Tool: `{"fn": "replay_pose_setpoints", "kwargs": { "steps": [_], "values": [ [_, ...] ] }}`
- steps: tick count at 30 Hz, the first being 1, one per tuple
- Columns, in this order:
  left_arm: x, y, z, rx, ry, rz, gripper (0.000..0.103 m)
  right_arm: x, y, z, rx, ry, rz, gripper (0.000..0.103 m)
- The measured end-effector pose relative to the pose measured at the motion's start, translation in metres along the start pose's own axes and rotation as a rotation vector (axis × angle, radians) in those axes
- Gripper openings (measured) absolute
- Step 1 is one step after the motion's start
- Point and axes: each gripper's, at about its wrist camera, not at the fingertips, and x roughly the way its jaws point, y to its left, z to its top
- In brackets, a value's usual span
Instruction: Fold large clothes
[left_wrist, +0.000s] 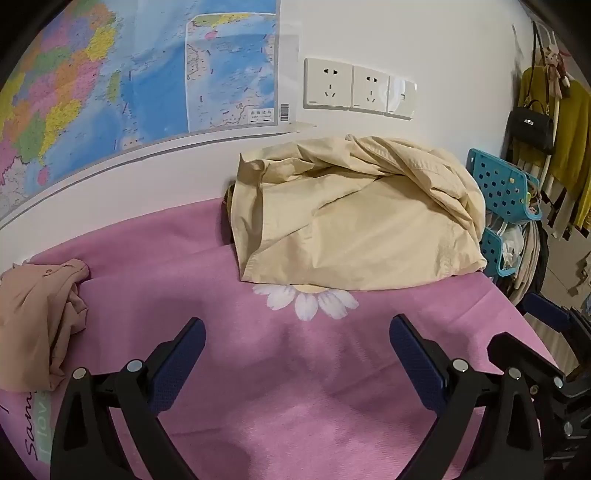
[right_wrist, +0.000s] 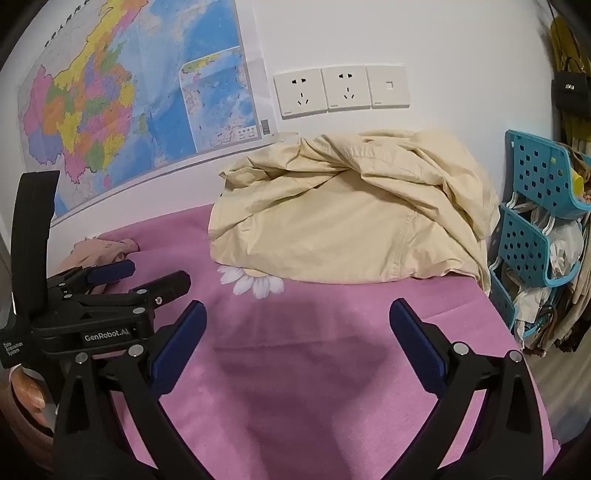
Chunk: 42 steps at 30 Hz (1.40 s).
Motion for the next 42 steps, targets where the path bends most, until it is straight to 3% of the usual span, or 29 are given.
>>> {"fn": "replay_pose_setpoints", "kwargs": {
  "steps": [7, 42],
  "values": [
    [0.000, -0.010, 0.006, 0.000, 0.004, 0.024, 0.096, -0.002, 0.000, 0.000, -0.023, -0.006, -0.009, 0.098],
    [-0.005, -0.006, 0.000, 0.008, -0.015, -0.008, 0.096, -0.003, -0.003, -0.002, -0.003, -0.015, 0.001, 0.098]
  ]
}}
